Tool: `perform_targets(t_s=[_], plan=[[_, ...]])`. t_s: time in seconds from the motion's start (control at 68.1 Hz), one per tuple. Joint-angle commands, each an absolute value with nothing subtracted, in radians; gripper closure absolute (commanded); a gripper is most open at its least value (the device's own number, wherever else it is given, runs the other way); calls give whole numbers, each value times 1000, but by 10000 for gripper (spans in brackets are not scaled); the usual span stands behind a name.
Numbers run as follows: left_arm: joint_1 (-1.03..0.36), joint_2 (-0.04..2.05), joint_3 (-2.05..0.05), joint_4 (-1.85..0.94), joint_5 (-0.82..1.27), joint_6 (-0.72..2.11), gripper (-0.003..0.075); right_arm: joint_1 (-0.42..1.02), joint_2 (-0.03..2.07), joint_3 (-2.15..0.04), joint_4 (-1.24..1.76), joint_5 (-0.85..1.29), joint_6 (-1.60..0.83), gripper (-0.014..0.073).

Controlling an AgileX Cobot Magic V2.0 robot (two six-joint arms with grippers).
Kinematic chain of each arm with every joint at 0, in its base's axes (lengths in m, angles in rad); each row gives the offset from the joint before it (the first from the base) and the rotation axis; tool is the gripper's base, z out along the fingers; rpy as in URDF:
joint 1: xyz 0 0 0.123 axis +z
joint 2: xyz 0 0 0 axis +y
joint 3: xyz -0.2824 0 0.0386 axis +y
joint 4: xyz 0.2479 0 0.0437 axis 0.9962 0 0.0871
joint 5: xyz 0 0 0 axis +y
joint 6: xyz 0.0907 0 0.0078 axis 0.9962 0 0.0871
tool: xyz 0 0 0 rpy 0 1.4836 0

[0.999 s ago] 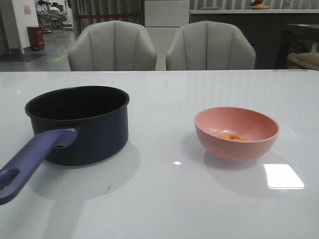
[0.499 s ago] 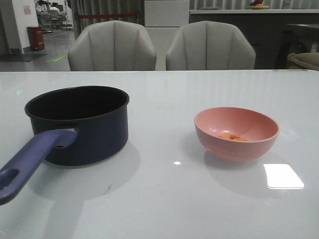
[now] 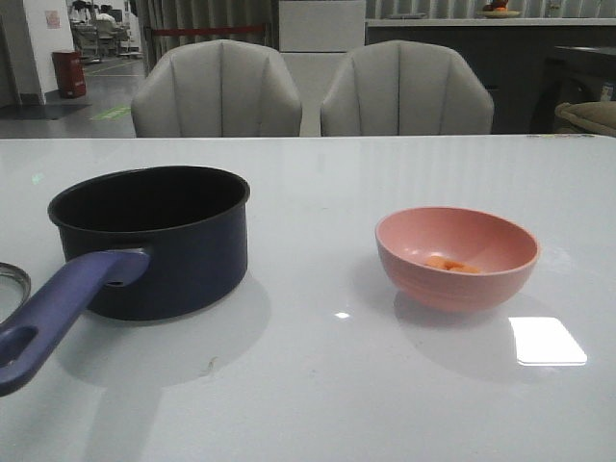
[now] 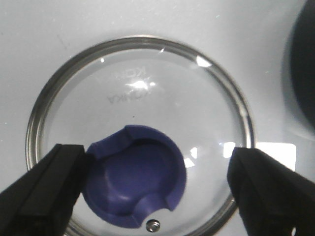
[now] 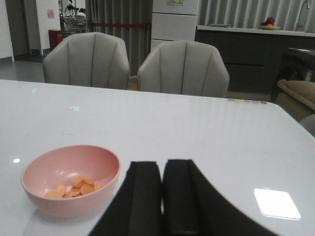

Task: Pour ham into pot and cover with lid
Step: 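Move the glass lid aside and set it on the table with the left gripper, then grasp the pink bowl rim with the right gripper and lift it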

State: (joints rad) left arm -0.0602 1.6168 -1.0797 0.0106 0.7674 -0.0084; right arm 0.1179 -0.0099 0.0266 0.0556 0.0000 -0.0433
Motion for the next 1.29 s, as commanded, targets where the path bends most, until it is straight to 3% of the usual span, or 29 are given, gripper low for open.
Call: perform_targets(t_s=[0.0,0.279,0.749,1.278], plan=[[-94,1475,-1112,0,762,-10,114,119,-31,22,44,-85,-48,427],[-185,1118,-1025,0,699,-10,114,119,-31,22,44,-85,-48,427],[-245,428,-657,-35,477,-10,114,119,-30,22,44,-85,-48,427],[-380,85,-372,-56,354,-10,114,119,-30,22,44,-86,-48,427]])
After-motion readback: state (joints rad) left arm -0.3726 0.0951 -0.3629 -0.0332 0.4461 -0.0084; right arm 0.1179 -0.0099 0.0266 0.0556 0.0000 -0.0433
